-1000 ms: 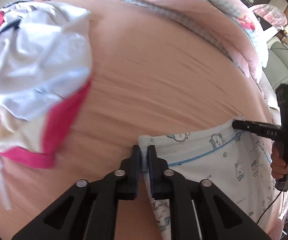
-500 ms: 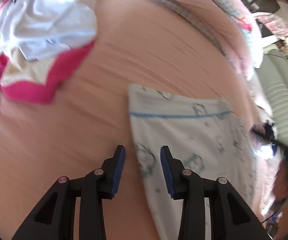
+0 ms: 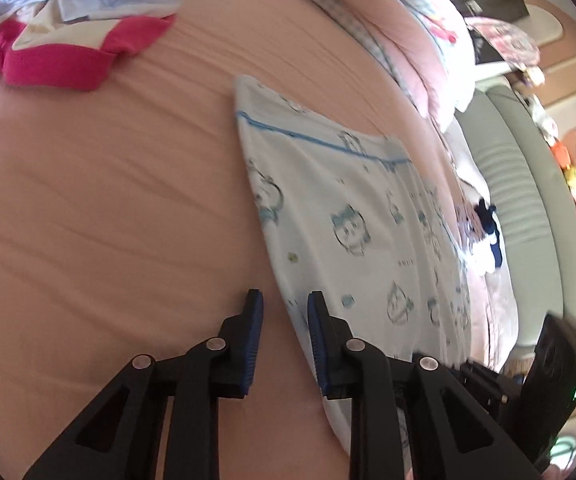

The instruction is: Fold clothes

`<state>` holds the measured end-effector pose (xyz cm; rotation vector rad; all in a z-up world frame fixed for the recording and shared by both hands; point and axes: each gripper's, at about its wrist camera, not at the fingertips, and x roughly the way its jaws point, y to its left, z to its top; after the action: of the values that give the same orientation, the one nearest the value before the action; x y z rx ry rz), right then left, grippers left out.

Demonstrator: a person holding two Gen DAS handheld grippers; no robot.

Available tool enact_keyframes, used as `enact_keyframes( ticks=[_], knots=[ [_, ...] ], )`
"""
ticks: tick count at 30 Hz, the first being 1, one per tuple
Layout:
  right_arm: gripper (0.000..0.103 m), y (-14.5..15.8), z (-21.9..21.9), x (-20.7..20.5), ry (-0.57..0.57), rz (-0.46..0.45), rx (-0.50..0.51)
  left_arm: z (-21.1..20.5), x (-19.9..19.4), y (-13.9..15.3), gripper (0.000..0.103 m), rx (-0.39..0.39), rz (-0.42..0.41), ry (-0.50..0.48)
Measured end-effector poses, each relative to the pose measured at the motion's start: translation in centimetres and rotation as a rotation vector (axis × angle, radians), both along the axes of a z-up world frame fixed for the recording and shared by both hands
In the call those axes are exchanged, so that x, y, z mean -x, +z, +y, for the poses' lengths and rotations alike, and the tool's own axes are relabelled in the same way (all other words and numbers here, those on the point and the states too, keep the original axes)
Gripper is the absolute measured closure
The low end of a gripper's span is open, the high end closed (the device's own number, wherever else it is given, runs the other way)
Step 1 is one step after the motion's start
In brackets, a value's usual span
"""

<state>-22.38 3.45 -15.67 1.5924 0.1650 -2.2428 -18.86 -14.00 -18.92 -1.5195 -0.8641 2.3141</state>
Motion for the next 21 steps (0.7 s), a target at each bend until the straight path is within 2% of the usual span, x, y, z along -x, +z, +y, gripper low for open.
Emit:
enact_keyframes(
  ticks=[2, 3, 4, 5, 11, 13, 16, 17, 19, 21],
  knots=[
    [0.056, 0.4, 0.6, 0.0, -0.045, -0.005, 0.005, -0.1, -1.2, 0.0, 0.083, 0.008, 0.006, -0.019],
    [0.056, 0.5, 1.0, 0.0, -0.059, -0.013, 0.018, 0.4, -1.2, -0.1, 0.087, 0.028, 0.006, -0.022],
    [0.056, 0.8, 1.2, 0.1, -0.073, -0.017, 0.029, 0.6, -1.1, 0.0, 0.097, 0.071, 0.001, -0.013],
    [0.056, 0.8, 1.1, 0.1, -0.078, -0.015, 0.026, 0.4, -1.3, 0.1, 0.102, 0.098, -0.005, -0.005],
    [0.056, -0.3, -2.3, 1.5, -0.095, -0.029, -0.032, -1.2, -2.3, 1.0, 0.103, 0.075, 0.015, 0.021],
    [0.056, -0.2, -2.1, 1.9, -0.093, -0.028, -0.044, -2.0, -2.9, 1.4, 0.103, 0.076, 0.025, 0.037],
    [0.055, -0.8, -2.2, 2.7, -0.102, -0.015, -0.101, -2.9, -3.6, 1.1, 0.103, 0.129, -0.007, 0.067],
    [0.055, -1.0, -1.9, 2.9, -0.113, -0.013, -0.116, -3.3, -3.7, 0.8, 0.103, 0.101, -0.018, 0.074],
    [0.056, -0.9, -0.9, 3.0, -0.145, -0.019, -0.081, -4.0, -3.9, 0.3, 0.103, 0.040, -0.039, 0.087],
    [0.055, -0.7, -0.4, 2.8, -0.156, -0.022, -0.063, -4.1, -3.9, 0.0, 0.102, -0.050, -0.055, 0.072]
  ],
)
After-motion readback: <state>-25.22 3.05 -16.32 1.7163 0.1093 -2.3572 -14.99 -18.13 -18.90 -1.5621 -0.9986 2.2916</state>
